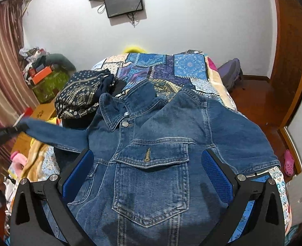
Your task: Fold large clothes
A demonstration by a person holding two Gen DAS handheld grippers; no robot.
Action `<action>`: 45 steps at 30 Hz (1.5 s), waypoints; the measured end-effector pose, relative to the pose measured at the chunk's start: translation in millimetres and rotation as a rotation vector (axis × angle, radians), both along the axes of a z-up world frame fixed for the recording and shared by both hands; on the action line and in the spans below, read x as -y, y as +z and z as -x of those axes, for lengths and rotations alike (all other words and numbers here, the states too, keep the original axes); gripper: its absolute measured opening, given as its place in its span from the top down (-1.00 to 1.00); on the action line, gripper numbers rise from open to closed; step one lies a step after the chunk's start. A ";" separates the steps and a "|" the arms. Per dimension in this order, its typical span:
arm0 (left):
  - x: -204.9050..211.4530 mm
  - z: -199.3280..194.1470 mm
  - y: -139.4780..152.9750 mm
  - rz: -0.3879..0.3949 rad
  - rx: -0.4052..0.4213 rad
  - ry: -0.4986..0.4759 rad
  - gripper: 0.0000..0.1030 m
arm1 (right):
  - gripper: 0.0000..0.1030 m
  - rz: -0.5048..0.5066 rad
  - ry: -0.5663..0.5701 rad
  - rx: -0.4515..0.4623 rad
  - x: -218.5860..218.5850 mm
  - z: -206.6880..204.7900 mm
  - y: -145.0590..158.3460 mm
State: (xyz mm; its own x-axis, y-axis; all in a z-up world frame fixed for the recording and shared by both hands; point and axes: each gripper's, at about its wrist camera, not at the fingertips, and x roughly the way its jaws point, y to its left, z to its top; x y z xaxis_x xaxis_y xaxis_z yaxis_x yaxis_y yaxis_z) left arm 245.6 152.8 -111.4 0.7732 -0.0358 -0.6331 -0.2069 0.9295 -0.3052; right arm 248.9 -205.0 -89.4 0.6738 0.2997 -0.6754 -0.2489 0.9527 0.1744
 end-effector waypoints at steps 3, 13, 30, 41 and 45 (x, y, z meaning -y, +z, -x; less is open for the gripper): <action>32.6 -11.4 36.8 -0.025 0.060 -0.087 0.66 | -1.00 -0.013 -0.014 0.011 10.7 0.8 3.5; 155.2 -67.5 68.7 -0.005 0.042 -0.395 0.67 | -1.00 -0.021 -0.068 0.050 47.1 3.7 13.7; 258.3 -56.7 -5.4 -0.095 -0.137 -0.621 0.37 | -1.00 0.065 -0.103 -0.013 73.2 7.3 -10.4; 198.9 -42.4 21.1 -0.246 -0.037 -0.479 -0.22 | -1.00 0.013 -0.154 -0.061 118.4 -2.3 -10.6; 150.5 -46.3 1.7 -0.281 -0.113 -0.395 -0.22 | -1.00 0.014 -0.199 -0.095 142.8 -8.5 -15.2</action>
State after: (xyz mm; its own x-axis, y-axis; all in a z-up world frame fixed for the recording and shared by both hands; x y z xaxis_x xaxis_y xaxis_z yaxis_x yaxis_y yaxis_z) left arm 291.9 2.2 -109.6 0.6608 -0.1281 -0.7395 0.1602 0.9867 -0.0277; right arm 257.4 -347.8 -104.6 0.6522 0.1571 -0.7416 -0.0388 0.9839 0.1743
